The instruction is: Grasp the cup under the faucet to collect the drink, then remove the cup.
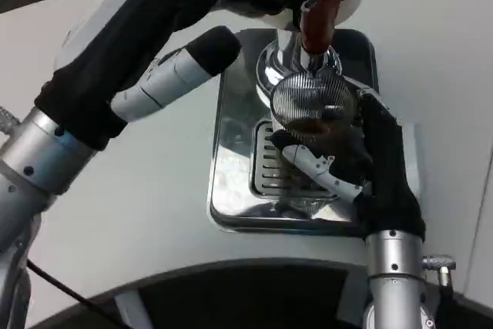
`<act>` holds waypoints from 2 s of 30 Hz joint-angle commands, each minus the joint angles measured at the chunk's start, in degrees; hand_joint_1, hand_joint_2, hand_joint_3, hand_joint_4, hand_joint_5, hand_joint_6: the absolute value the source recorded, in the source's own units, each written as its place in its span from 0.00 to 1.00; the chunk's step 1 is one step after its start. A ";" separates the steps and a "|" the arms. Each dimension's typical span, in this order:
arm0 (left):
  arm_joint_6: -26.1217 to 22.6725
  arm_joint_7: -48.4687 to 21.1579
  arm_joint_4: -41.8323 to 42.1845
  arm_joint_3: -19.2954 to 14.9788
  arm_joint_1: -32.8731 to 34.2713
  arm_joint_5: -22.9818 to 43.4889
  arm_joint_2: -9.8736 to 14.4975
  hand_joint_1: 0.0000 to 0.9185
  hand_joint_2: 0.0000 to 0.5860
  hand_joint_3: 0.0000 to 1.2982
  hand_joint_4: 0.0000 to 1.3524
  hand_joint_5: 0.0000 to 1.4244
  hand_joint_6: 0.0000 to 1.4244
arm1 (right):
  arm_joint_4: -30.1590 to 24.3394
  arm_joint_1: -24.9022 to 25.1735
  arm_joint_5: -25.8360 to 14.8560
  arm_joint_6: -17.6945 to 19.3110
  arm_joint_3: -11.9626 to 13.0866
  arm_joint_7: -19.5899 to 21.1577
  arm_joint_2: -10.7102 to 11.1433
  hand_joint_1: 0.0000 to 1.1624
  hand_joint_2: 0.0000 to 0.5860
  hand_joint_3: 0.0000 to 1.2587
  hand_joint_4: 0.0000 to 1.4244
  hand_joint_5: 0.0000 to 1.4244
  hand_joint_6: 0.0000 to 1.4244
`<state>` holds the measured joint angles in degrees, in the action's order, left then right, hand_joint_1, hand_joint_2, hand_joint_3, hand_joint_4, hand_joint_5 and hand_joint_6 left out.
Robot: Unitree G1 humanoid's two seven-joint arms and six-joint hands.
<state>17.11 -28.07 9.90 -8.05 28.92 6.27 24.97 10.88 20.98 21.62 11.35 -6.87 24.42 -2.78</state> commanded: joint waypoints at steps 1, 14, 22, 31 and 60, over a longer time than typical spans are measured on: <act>-1.22 1.24 2.08 -1.09 -3.72 0.13 0.76 0.00 0.18 0.21 0.23 0.26 0.25 | -2.39 -2.29 0.33 1.04 0.48 0.62 0.31 0.78 0.33 0.48 0.51 0.60 0.49; -2.50 4.05 3.60 -1.81 -9.29 -1.45 0.61 0.00 0.19 0.22 0.24 0.26 0.26 | -11.45 -8.34 -0.59 0.82 1.95 -1.93 1.55 0.78 0.30 0.51 0.54 0.65 0.57; -2.56 5.05 4.03 -1.46 -12.35 -2.60 0.20 0.00 0.19 0.22 0.24 0.26 0.26 | -15.46 -10.99 -1.13 0.55 2.83 -3.72 1.81 0.78 0.28 0.53 0.56 0.68 0.60; -2.43 5.73 3.81 -0.95 -15.38 -4.39 0.36 0.00 0.19 0.22 0.24 0.26 0.26 | -19.58 -14.22 -1.61 -0.07 3.79 -5.38 1.46 0.79 0.27 0.54 0.57 0.70 0.62; -2.20 6.29 6.40 -0.15 -22.72 -14.77 4.21 0.00 0.20 0.19 0.17 0.19 0.16 | -38.05 -28.39 -3.22 -0.06 3.85 -13.85 3.44 0.79 0.27 0.57 0.60 0.74 0.69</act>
<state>14.87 -21.67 15.23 -8.39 7.37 -7.06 27.46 -24.81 -6.43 18.82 10.01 -2.67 10.89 0.76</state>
